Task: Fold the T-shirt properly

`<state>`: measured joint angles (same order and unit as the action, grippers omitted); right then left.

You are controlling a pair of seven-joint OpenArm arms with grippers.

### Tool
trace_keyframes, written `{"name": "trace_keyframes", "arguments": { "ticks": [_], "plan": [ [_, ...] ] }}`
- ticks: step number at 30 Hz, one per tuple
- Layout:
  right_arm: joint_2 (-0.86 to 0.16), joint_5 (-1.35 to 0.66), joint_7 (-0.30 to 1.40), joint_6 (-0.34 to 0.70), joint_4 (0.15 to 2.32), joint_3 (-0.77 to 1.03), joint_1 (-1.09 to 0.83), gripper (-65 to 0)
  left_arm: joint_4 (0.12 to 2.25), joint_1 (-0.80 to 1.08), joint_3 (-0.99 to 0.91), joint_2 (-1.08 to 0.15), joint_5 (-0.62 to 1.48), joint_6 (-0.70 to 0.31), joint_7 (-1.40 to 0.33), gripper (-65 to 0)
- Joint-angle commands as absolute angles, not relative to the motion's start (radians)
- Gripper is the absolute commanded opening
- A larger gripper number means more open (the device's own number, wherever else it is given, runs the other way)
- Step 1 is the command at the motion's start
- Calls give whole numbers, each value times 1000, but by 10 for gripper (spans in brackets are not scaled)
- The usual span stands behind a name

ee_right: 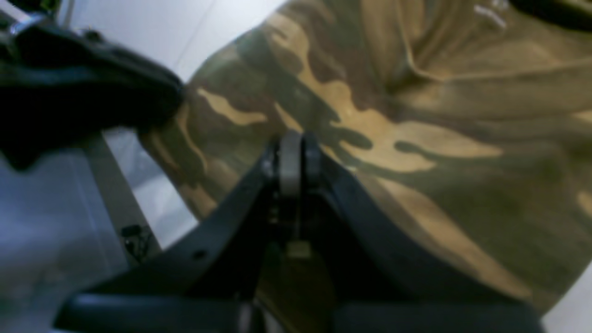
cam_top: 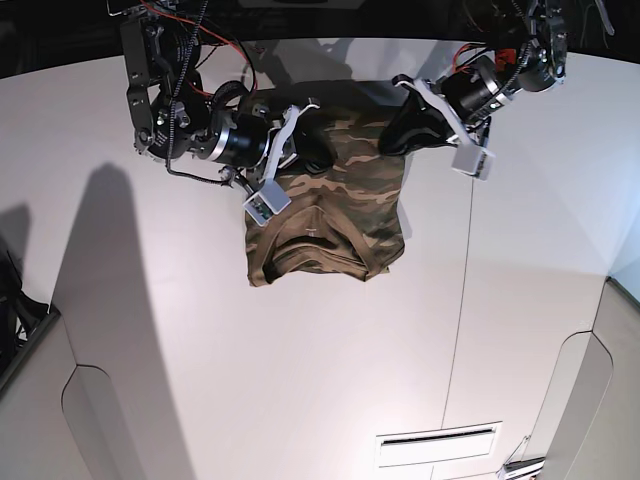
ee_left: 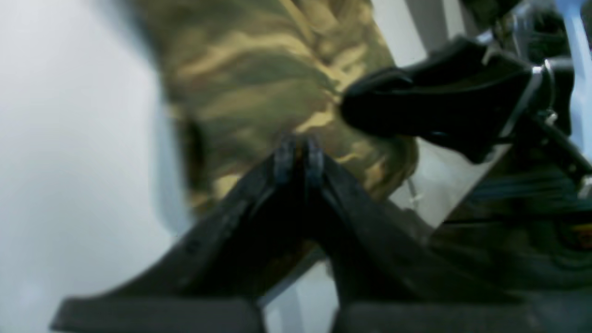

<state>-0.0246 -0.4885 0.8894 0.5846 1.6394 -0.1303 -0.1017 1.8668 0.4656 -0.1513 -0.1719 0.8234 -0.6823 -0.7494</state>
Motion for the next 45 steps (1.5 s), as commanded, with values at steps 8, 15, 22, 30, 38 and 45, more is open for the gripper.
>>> {"name": "trace_keyframes", "arguments": {
  "ticks": [8,15,22,30,38,45],
  "plan": [
    [-22,-467,825,591,1464,-130,-86,-650,1658,413,-65,-178,688,-698,-622,-614],
    [-22,-479,804,591,1499,-129,-75,-650,1681,386,-66,-178,708,-698,-647,-614],
    [-23,-479,856,591,1706,-128,-75,-650,1854,389,-126,-178,744,-698,-724,-614],
    [-91,-525,958,587,1883,-88,-132,-650,2033,518,-271,-180,767,-698,-765,-614],
    [-253,-592,959,587,2016,49,-363,-650,2086,717,-438,-183,813,-698,-777,-614],
    [-360,-778,1038,588,2088,189,-539,-650,2086,857,-478,-182,775,-698,-809,-614]
  ]
}}
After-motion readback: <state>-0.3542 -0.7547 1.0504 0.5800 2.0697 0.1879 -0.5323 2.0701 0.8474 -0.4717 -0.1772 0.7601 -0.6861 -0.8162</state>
